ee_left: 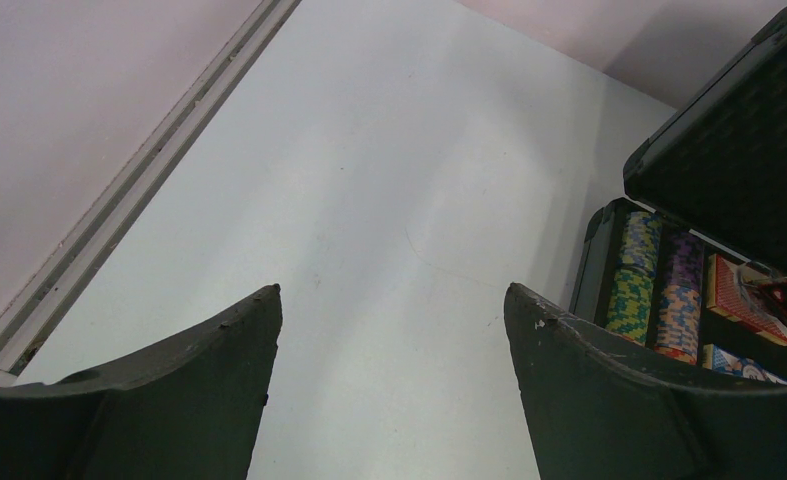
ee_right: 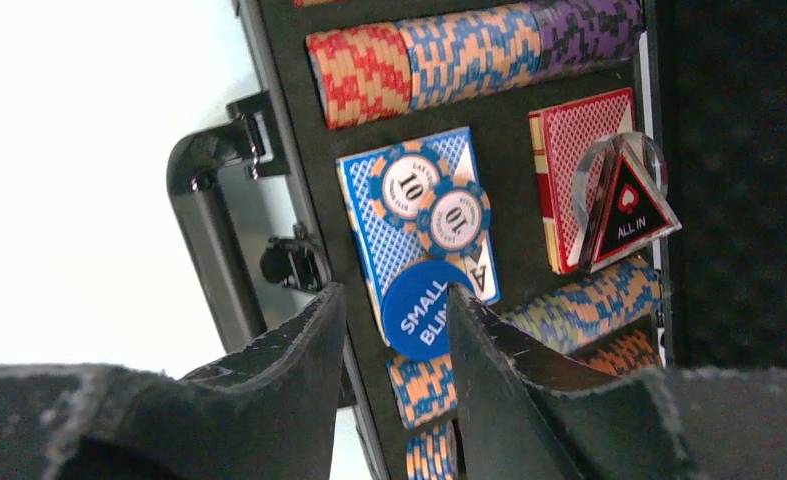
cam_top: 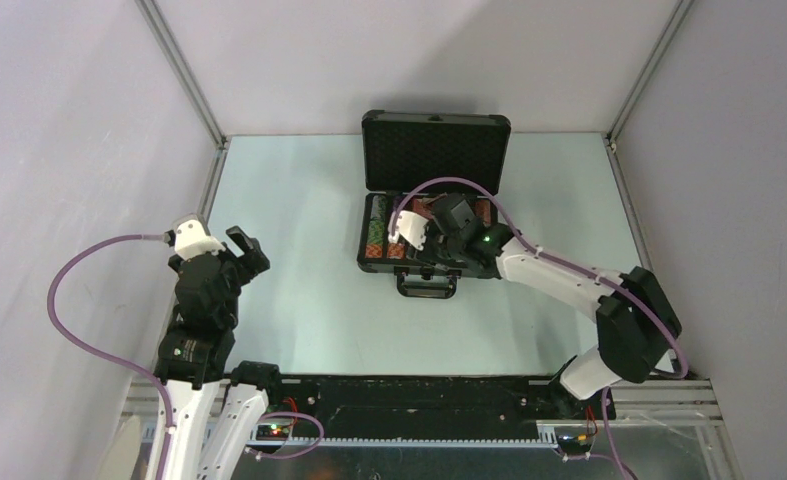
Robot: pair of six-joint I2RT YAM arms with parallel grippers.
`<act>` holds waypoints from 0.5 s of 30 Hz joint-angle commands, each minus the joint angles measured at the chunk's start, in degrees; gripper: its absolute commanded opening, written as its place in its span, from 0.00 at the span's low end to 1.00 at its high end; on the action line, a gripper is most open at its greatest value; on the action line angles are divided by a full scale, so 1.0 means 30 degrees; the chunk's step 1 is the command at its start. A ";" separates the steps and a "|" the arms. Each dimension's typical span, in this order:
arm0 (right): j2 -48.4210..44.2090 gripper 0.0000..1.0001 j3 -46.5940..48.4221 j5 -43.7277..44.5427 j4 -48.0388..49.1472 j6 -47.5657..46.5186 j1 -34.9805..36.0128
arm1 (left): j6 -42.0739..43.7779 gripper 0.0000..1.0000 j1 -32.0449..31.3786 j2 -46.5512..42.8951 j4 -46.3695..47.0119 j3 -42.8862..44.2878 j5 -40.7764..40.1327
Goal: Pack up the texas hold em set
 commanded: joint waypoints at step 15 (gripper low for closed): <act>0.3827 0.57 0.5568 0.1370 -0.0151 1.1781 -0.0790 | 0.0352 0.87 0.0082 -0.0051 0.0469 -0.0012 0.0050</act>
